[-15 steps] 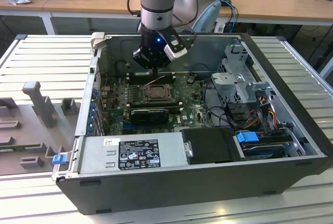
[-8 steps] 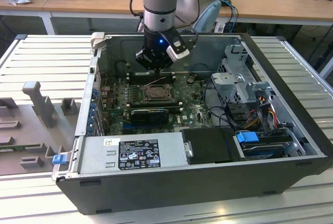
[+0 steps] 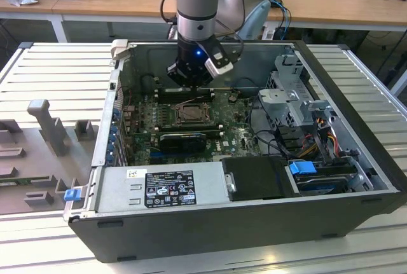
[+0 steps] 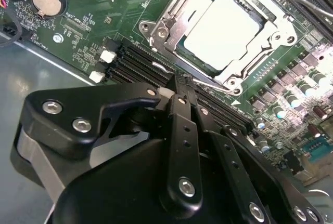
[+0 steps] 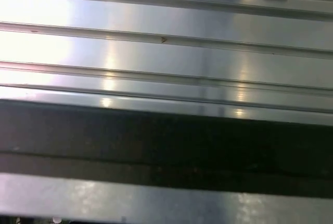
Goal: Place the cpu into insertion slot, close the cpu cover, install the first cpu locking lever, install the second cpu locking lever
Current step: 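Install the first cpu locking lever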
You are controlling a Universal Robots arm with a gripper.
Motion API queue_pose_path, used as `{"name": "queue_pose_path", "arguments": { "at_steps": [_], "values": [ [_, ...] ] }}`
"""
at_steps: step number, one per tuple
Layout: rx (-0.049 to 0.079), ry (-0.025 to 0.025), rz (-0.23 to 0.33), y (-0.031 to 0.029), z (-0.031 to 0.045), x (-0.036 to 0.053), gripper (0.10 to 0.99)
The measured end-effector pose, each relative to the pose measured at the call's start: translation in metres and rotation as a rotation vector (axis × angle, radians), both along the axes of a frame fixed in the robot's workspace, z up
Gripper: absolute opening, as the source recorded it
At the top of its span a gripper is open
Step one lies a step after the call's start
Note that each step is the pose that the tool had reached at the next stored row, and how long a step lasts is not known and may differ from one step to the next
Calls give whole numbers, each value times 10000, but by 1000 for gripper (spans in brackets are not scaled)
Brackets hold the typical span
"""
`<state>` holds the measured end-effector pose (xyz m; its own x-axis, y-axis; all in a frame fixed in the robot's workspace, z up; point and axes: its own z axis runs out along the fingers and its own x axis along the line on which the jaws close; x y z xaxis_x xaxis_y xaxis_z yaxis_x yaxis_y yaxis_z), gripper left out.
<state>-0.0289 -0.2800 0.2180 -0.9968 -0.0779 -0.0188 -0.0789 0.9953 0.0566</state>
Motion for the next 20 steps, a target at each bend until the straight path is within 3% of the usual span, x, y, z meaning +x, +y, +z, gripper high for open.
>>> {"name": "queue_pose_path", "arguments": {
  "at_steps": [8,20],
  "values": [
    [-2,2,-15,5,-39,69,106],
    [-42,1,-74,-1,-86,88,106]
  ]
}}
